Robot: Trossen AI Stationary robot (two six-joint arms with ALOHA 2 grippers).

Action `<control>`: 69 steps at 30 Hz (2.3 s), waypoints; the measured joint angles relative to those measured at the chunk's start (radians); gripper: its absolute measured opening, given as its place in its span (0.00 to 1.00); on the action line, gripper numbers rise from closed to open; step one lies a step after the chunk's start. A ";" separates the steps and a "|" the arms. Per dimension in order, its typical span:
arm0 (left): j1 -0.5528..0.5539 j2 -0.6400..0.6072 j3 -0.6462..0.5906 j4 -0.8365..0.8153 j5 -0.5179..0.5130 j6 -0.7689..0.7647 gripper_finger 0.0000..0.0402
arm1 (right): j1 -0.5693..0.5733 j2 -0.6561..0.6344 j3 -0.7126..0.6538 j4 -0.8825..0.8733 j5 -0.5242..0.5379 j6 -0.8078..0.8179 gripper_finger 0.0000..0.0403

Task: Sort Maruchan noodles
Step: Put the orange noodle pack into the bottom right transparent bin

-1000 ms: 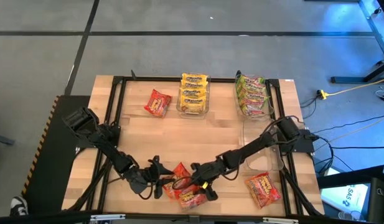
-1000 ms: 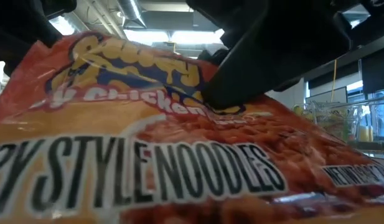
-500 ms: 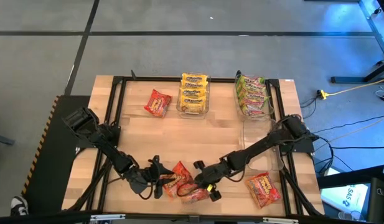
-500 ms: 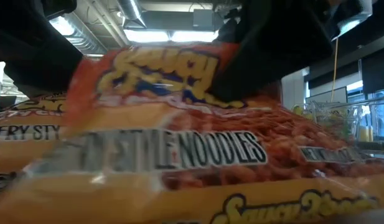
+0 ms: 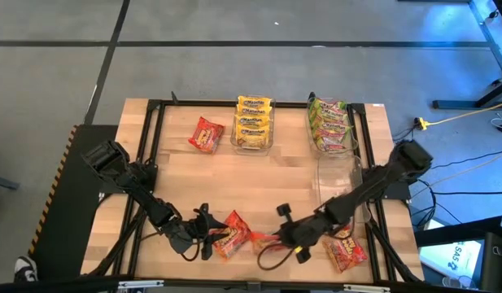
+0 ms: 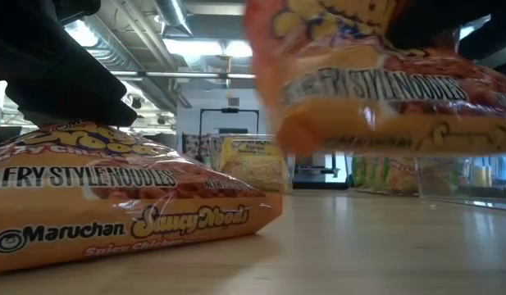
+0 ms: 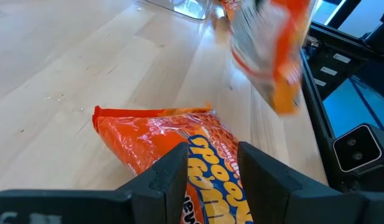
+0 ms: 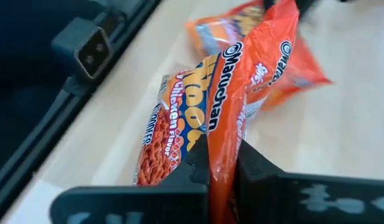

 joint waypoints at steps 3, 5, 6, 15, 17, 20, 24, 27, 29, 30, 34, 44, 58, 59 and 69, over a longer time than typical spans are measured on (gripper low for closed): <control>0.000 0.000 0.000 0.000 0.000 0.000 0.33 | 0.020 -0.094 -0.062 -0.022 0.061 0.028 0.01; 0.000 0.000 0.000 0.000 0.000 0.000 0.33 | 0.035 -0.170 -0.095 -0.086 0.098 0.053 0.01; 0.000 0.000 0.000 0.001 0.000 0.000 0.33 | 0.044 -0.206 -0.108 -0.123 0.117 0.073 0.01; 0.006 0.000 0.000 0.001 -0.004 0.000 0.33 | 0.141 -0.562 -0.132 -0.592 0.324 0.267 0.00; 0.010 0.000 0.000 0.000 -0.003 0.001 0.33 | 0.156 -0.637 -0.132 -0.704 0.348 0.315 0.00; 0.018 0.000 0.000 0.001 0.003 0.001 0.33 | 0.163 -0.729 -0.132 -0.867 0.359 0.406 0.00; 0.022 0.000 0.000 0.001 0.003 0.001 0.33 | 0.161 -0.812 -0.132 -1.032 0.391 0.478 0.00; 0.024 0.000 0.000 0.001 0.004 0.001 0.33 | 0.161 -0.868 -0.142 -1.130 0.389 0.520 0.01; 0.024 0.000 0.000 0.001 0.004 0.002 0.33 | 0.161 -0.899 -0.165 -1.173 0.389 0.546 0.01; 0.025 0.000 0.000 0.001 0.004 0.005 0.33 | 0.160 -0.914 -0.182 -1.189 0.390 0.556 0.01; 0.033 0.000 0.000 0.000 0.005 0.006 0.33 | 0.160 -0.958 -0.267 -1.200 0.389 0.571 0.01; 0.034 0.000 0.000 0.000 0.003 0.008 0.33 | 0.160 -0.994 -0.357 -1.244 0.380 0.571 0.01; 0.053 0.000 0.000 0.000 0.003 0.008 0.33 | -0.034 -0.887 -0.360 -1.213 0.355 0.533 0.01; 0.053 0.000 0.000 0.000 0.003 0.008 0.33 | -0.062 -0.874 -0.365 -1.196 0.335 0.510 0.01; 0.053 0.000 0.000 -0.001 0.008 0.008 0.33 | -0.235 -0.784 -0.377 -1.126 0.187 0.346 0.01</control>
